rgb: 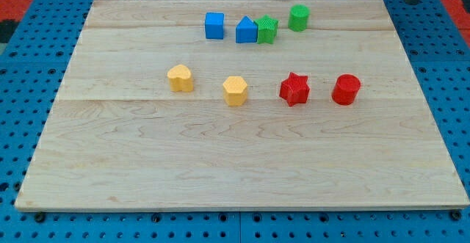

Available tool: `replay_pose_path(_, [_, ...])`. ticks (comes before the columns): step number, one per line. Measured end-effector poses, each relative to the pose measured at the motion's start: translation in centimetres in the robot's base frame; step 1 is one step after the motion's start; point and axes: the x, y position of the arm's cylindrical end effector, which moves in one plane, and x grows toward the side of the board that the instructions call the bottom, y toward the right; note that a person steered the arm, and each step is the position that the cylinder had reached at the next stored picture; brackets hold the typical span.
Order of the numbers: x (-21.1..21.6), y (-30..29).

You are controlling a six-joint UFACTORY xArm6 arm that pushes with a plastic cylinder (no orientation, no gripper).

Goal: Move your arm closer to the green star

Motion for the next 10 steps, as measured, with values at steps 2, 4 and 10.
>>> replay_pose_path(2, [0.1,0.0])
replay_pose_path(4, [0.2,0.1])
replay_pose_path(10, [6.5,-0.9])
